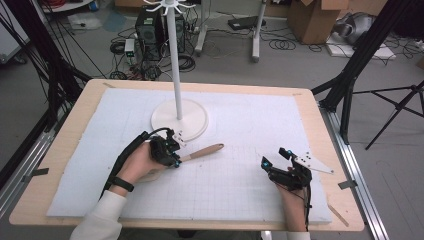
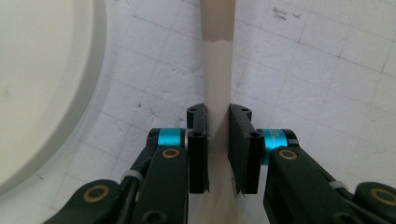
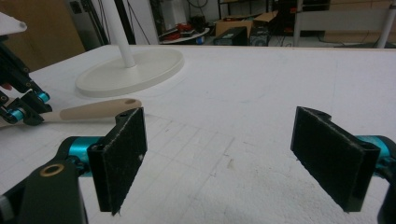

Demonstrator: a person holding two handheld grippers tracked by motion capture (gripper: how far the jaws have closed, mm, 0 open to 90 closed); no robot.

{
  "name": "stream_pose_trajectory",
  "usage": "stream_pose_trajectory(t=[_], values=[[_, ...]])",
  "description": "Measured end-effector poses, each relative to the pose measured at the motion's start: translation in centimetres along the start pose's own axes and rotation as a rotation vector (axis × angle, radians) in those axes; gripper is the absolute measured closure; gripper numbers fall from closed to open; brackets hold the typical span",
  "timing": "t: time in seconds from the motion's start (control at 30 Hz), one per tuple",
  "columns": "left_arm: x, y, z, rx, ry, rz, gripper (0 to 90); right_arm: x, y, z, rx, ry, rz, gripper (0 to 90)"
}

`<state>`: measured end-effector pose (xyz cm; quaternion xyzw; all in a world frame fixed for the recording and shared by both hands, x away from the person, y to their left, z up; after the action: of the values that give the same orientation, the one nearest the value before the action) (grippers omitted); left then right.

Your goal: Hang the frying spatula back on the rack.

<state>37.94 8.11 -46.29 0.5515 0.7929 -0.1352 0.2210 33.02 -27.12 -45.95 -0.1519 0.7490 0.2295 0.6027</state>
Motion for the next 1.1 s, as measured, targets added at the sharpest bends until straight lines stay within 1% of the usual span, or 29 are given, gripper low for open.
stream_pose_trajectory(t=[0.03,0.07,0.1,0.13,0.17,0.2,0.23,0.3,0.37,0.4,0.43,0.47,0.6,0.63,0.67,0.77,0.8,0.83,0.9,0.93,0.97,1.07,1.1], values=[[0.0,0.0,-0.1,-0.008,-0.009,0.002,78.0,0.0,0.0,0.0,0.0,0.0,0.001,17.4],[-0.1,0.0,-0.6,-0.009,-0.031,-0.009,78.0,0.0,0.0,0.0,-0.001,0.0,0.002,17.4],[-0.1,0.0,-0.6,-0.009,-0.031,-0.009,78.0,0.0,0.0,0.0,-0.001,0.0,0.002,17.4],[-0.3,-0.1,-1.3,-0.007,-0.059,-0.004,78.0,0.0,0.0,0.0,-0.003,0.0,0.006,17.4],[-0.3,-0.1,-1.3,-0.007,-0.059,-0.004,78.0,0.0,0.0,0.0,-0.003,0.0,0.008,17.4],[-0.6,-0.3,-2.0,-0.004,-0.099,-0.004,78.0,0.0,0.0,0.0,-0.003,-0.001,0.008,17.4],[-0.6,-0.3,-2.0,-0.004,-0.099,-0.004,78.0,0.0,0.0,0.0,-0.003,-0.001,0.008,17.4],[-0.8,-0.5,-2.8,-0.007,-0.133,-0.003,78.0,0.0,0.0,0.0,-0.003,-0.001,0.006,17.4],[-0.9,-0.7,-3.5,-0.019,-0.175,-0.008,77.9,0.0,0.0,0.0,-0.002,-0.001,0.003,17.5],[-1.0,-0.8,-3.9,-0.023,-0.194,-0.004,78.0,0.0,0.0,0.0,-0.001,-0.001,0.002,17.5],[-1.0,-0.9,-4.2,-0.025,-0.221,-0.008,78.0,0.0,0.0,0.0,-0.001,-0.001,0.002,17.5],[-1.0,-1.0,-4.4,-0.021,-0.248,-0.01,78.0,0.0,0.0,0.0,-0.001,-0.001,0.002,17.5],[-0.9,-1.4,-5.3,-0.029,-0.337,-0.015,78.0,0.0,0.0,0.0,-0.001,-0.001,0.003,17.6],[-0.8,-1.5,-5.5,-0.022,-0.356,-0.014,78.0,0.0,0.0,0.0,-0.001,-0.001,0.001,17.6],[-0.8,-1.7,-5.7,-0.027,-0.382,-0.016,78.0,0.0,0.0,0.0,0.0,-0.001,0.001,17.6],[-0.8,-2.1,-6.2,-0.04,-0.437,-0.016,78.0,0.0,0.1,0.0,-0.001,-0.001,0.001,17.8],[-0.7,-2.2,-6.4,-0.043,-0.448,-0.013,78.0,0.0,0.1,0.0,-0.002,-0.003,-0.001,18.2],[-0.7,-2.3,-6.6,-0.048,-0.471,-0.017,78.0,-0.1,0.1,0.0,-0.004,-0.006,-0.007,18.4],[-0.7,-2.6,-7.1,-0.04,-0.509,-0.017,77.9,-0.1,0.1,0.0,-0.001,-0.007,-0.008,19.3],[-0.8,-2.7,-7.5,-0.061,-0.547,-0.022,77.9,-0.2,0.2,-0.1,-0.002,-0.013,-0.014,20.3],[-0.8,-2.7,-7.5,-0.061,-0.547,-0.022,78.0,-0.2,0.2,-0.1,-0.002,-0.013,-0.014,20.3],[-0.8,-3.0,-8.1,-0.068,-0.591,-0.023,77.9,-0.5,0.5,-0.2,-0.008,-0.012,-0.017,20.5],[-0.9,-3.1,-8.3,-0.067,-0.608,-0.025,77.9,-0.7,0.6,-0.2,-0.012,-0.017,-0.026,20.8]])
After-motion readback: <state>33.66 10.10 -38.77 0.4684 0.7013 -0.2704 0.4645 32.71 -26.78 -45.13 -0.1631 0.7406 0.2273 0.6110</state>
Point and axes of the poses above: each handheld gripper's, and its own axes: z roughly forward along the jaws, x roughly out of its underside, y roughly to its left, the point moved 6 cm from there along z, roughly forward along the jaws, and after that the axes turned 4 degrees about -y, right-handed, at the moved point
